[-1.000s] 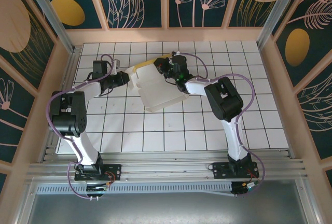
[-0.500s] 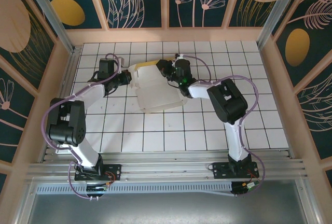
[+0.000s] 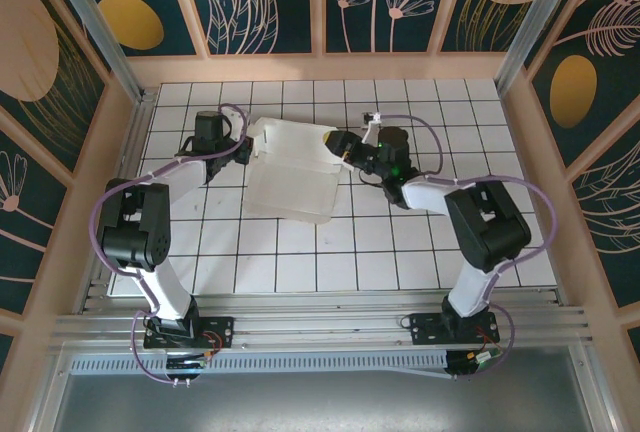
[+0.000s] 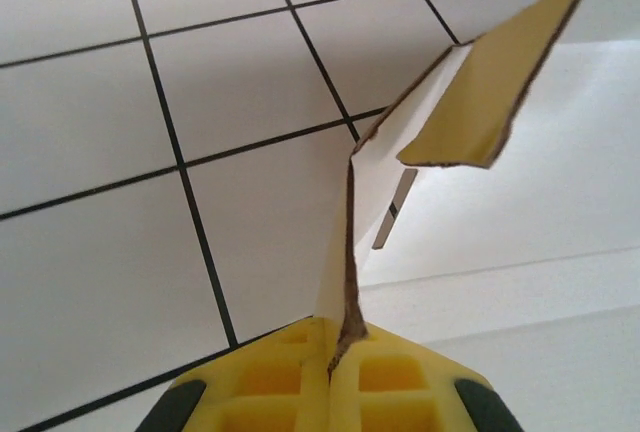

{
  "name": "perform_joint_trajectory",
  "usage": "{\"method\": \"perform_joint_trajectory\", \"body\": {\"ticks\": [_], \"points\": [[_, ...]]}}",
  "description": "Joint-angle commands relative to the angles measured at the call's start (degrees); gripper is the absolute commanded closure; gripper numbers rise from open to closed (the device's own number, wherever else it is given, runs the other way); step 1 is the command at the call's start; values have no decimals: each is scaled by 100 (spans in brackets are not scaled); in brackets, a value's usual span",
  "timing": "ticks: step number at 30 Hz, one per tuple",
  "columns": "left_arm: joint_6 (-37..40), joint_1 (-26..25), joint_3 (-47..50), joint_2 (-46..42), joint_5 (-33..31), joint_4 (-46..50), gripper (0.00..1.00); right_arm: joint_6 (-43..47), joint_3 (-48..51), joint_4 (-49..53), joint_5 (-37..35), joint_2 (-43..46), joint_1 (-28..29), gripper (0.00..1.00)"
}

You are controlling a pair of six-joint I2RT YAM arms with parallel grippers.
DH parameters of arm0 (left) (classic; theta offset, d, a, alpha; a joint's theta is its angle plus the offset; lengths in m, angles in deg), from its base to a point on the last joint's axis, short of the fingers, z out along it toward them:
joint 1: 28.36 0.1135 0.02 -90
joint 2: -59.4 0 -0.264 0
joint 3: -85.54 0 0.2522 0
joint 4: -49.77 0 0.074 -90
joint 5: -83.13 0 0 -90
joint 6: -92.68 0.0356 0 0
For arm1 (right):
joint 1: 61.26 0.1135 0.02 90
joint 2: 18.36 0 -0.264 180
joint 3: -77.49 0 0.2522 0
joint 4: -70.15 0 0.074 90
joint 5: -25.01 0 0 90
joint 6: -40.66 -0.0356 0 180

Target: Fold the paper box

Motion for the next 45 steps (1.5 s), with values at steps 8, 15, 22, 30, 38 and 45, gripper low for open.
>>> {"method": "perform_joint_trajectory", "body": {"ticks": [8,15,22,30,38,45], "points": [[1157,-52,283,-47,364,-1058,100,4653,-2599,4419,-100,390,207,22],[1249,-86,17,168,498,-786,100,5574,-5453,6882,617,-1518,68,36],[1256,-92,-78,226,430,-601,100,5479,-6857,7505,1387,-2652,9,58],[1153,-109,-233,341,481,-452,100,5468,-6533,7307,1399,-2700,-39,68],[1140,-122,-251,364,402,-394,100,5139,-6656,7319,1807,-2636,-114,52],[1109,-125,-286,398,393,-383,100,3806,-6537,6537,2106,-2579,-439,53]]}}
